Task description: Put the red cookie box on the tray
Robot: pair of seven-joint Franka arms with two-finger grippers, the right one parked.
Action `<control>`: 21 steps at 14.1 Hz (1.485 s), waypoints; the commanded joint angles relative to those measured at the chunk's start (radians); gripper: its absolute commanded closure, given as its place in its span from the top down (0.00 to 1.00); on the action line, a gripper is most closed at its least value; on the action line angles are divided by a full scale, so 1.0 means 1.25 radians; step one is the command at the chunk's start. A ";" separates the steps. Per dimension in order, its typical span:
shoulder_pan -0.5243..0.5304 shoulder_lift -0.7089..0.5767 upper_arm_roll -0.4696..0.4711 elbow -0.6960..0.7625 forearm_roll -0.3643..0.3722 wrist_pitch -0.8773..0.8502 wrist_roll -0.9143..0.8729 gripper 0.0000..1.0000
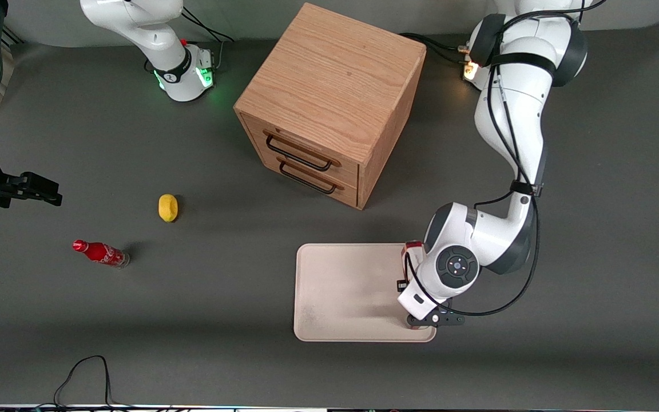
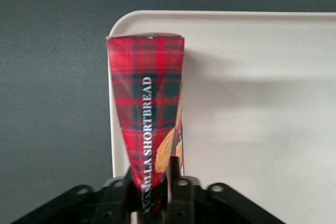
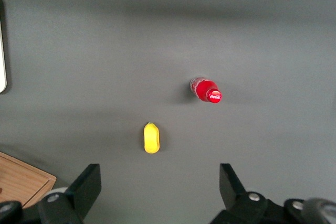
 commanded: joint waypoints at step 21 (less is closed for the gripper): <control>0.447 -0.919 -0.119 -0.729 0.002 -0.214 0.275 1.00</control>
